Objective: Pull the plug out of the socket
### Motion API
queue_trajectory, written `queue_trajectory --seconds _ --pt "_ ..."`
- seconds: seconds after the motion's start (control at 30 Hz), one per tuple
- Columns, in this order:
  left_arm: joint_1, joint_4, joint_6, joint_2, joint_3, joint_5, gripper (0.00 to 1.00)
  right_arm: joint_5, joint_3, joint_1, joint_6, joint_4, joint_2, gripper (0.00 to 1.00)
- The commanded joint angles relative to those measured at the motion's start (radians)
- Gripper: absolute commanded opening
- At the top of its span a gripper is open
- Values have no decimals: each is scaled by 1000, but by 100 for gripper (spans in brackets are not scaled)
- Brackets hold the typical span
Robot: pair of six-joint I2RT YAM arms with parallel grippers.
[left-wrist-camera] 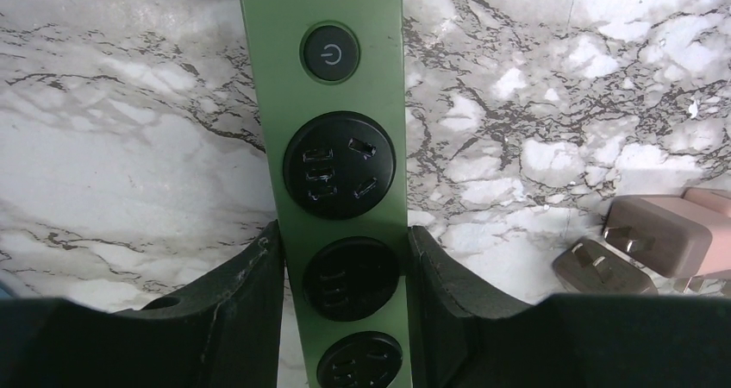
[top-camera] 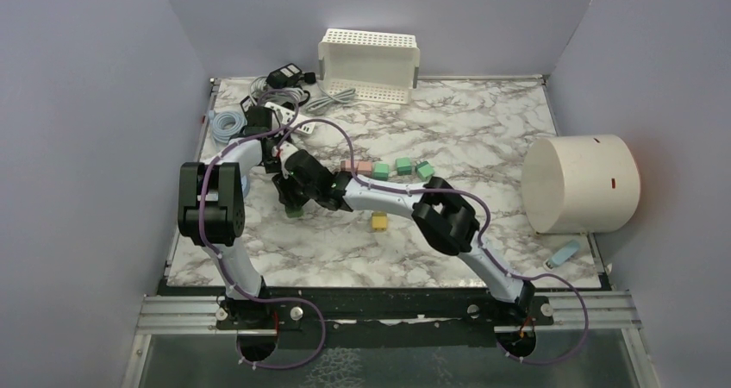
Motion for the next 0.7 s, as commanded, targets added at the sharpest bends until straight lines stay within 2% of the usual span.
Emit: queue_trajectory --seconds 0.0,0.07,0.1,0.2,0.23,0.3,0.33,0.37,0.4,0.47,0.5,0.53,0.57,0.6,0.67 --pt "-5 1 -90 116 -50 -110 0 115 36 3 28 12 63 33" --pt "-5 1 -95 122 -52 -113 0 141 23 4 32 9 51 4" --pt "-6 0 -97 124 -53 -114 0 157 0 4 32 23 32 1" --pt "-6 0 -101 122 -54 -122 0 183 -149 2 43 154 -73 1" --pt "-5 1 -102 121 -53 -127 0 161 -217 -3 59 216 -121 1" --pt "-5 2 -103 117 -55 -132 0 18 -358 -34 121 377 -210 1" --pt "-5 2 -102 117 -55 -133 0 -33 -398 -44 150 437 -241 1" --pt "-6 3 -102 117 -56 -131 0 -21 -401 -42 136 442 -256 1" --pt "-5 3 -102 118 -55 -129 0 21 -372 -27 70 415 -257 1" --pt "-5 4 -102 122 -55 -124 0 271 -318 49 -168 378 -232 1" --pt "-5 3 -102 124 -54 -122 0 400 -324 86 -323 448 -209 1" --pt "-5 3 -102 127 -53 -118 0 511 -347 114 -462 590 -190 1" --pt "-5 3 -102 128 -51 -118 0 560 -371 121 -556 666 -176 1" --pt "-6 3 -100 129 -51 -117 0 550 -391 122 -574 684 -176 1" --pt "-5 2 -99 130 -49 -119 0 391 -427 107 -417 608 -218 1"
